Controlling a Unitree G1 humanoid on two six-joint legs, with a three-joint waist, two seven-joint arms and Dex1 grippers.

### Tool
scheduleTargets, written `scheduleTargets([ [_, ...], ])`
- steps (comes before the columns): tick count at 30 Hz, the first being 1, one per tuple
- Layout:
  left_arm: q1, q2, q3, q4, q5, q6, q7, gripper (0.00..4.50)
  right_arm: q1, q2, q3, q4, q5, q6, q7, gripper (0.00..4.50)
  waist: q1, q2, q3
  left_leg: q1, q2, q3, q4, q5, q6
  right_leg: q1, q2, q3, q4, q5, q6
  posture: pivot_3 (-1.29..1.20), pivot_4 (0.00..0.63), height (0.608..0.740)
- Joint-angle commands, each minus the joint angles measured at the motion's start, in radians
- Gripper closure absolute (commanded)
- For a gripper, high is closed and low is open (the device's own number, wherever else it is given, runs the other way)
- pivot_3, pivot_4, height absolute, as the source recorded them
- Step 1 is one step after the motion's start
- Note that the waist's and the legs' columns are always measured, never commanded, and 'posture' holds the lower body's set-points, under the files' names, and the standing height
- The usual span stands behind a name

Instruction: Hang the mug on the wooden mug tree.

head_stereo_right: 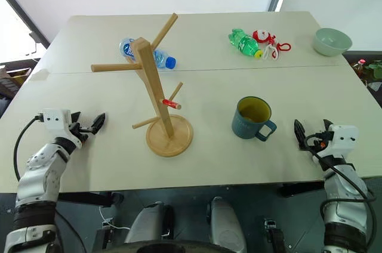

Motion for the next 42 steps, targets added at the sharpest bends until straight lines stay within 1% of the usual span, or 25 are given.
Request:
scheduleTargets([
  [1,0.087,0.040,-0.047,-0.092,-0.029,-0.071,-0.174,0.00,0.061,-0.023,-0.016,-0.099,0.035,0.012,0.062,0.01,0.002,0.001,-0.001,0.000,0.000,0.000,-0.001,0.000,0.000,0.000,-0.001,0.000,-0.001,0.000,0.000,0.00,0.150,0.740],
  [3,0.157,0.056,-0.085,-0.160,-0.058,-0.132,-0.300,0.00,0.130,-0.018,-0.017,-0.168,0.070,0.026,0.111,0.01,0.003,0.003,-0.001,0.000,0.000,0.000,-0.003,0.000,0.000,0.000,-0.002,0.000,-0.004,0.000,0.000,0.00,0.150,0.740],
  [5,0.202,0.066,-0.121,-0.227,-0.103,-0.130,-0.390,0.00,0.201,-0.014,0.007,-0.245,0.096,0.053,0.164,0.01,0.007,0.003,-0.001,-0.001,-0.001,0.001,-0.007,0.000,0.000,-0.001,-0.005,-0.001,-0.008,0.000,0.000,0.00,0.150,0.740],
  [8,0.250,0.080,-0.184,-0.306,-0.125,-0.128,-0.474,0.00,0.272,-0.016,0.062,-0.335,0.097,0.090,0.213,0.01,0.006,0.003,-0.001,-0.002,-0.001,0.002,-0.011,0.000,0.000,-0.002,-0.006,-0.001,-0.012,0.000,0.000,0.00,0.150,0.740],
  [11,0.281,0.087,-0.248,-0.377,-0.134,-0.128,-0.530,0.00,0.299,0.000,0.115,-0.389,0.057,0.083,0.207,0.01,0.004,0.004,-0.002,-0.004,-0.001,0.002,-0.012,0.000,0.000,-0.004,-0.007,-0.001,-0.013,0.000,0.000,0.00,0.150,0.740],
  [14,0.274,0.090,-0.303,-0.428,-0.131,-0.123,-0.551,0.00,0.276,0.041,0.139,-0.412,0.031,0.065,0.148,0.01,0.004,0.004,-0.002,-0.005,-0.001,0.002,-0.012,0.000,0.000,-0.006,-0.007,-0.001,-0.013,0.000,0.000,0.00,0.150,0.740],
  [19,0.233,0.095,-0.369,-0.467,-0.114,-0.135,-0.571,0.00,0.227,0.094,0.120,-0.383,0.006,0.035,0.074,0.01,0.007,0.005,-0.002,-0.005,-0.002,0.002,-0.011,0.000,0.000,-0.006,-0.007,-0.002,-0.013,0.000,0.000,0.00,0.150,0.740],
  [22,0.203,0.085,-0.382,-0.471,-0.118,-0.139,-0.568,0.00,0.215,0.102,0.103,-0.366,0.005,0.026,0.055,0.01,0.009,0.005,-0.002,-0.006,-0.002,0.002,-0.011,0.000,0.000,-0.006,-0.006,-0.003,-0.013,0.000,0.000,0.00,0.150,0.740],
  [27,0.189,0.106,-0.409,-0.460,-0.093,-0.183,-0.607,0.00,0.171,0.113,0.088,-0.323,0.002,0.035,-0.001,0.01,0.004,0.005,-0.002,-0.007,-0.003,0.003,-0.009,0.000,0.000,-0.006,-0.004,-0.004,-0.013,0.000,0.000,0.00,0.150,0.740],
  [29,0.178,0.100,-0.420,-0.459,-0.089,-0.185,-0.599,0.00,0.158,0.120,0.089,-0.305,-0.002,0.029,-0.014,0.01,0.005,0.005,-0.002,-0.006,-0.003,0.003,-0.009,0.000,0.000,-0.005,-0.001,-0.004,-0.012,0.000,0.000,0.00,0.150,0.740],
  [36,0.157,0.087,-0.434,-0.465,-0.092,-0.170,-0.568,0.00,0.108,0.147,0.107,-0.257,-0.021,0.017,-0.043,0.01,0.005,0.005,-0.002,-0.002,-0.003,0.003,-0.008,0.000,0.000,-0.002,0.001,-0.003,-0.011,0.000,0.001,0.00,0.150,0.740],
  [37,0.157,0.088,-0.433,-0.470,-0.093,-0.168,-0.565,0.00,0.100,0.150,0.114,-0.249,-0.023,0.018,-0.041,0.25,0.005,0.005,-0.002,-0.002,-0.003,0.003,-0.008,0.000,0.000,-0.002,0.001,-0.003,-0.010,0.000,0.001,0.00,0.150,0.740],
  [39,0.157,0.091,-0.431,-0.476,-0.095,-0.166,-0.562,0.00,0.088,0.154,0.122,-0.238,-0.026,0.022,-0.041,0.89,0.005,0.005,-0.002,-0.002,-0.003,0.003,-0.008,0.000,0.000,-0.002,0.001,-0.003,-0.010,0.000,0.001,0.00,0.150,0.740],
  [42,0.157,0.096,-0.425,-0.482,-0.100,-0.163,-0.560,0.00,0.078,0.158,0.132,-0.229,-0.020,0.024,-0.034,2.47,0.005,0.005,-0.002,-0.001,-0.003,0.004,-0.008,0.000,0.000,-0.002,0.002,-0.002,-0.009,0.000,0.001,0.00,0.150,0.740],
])
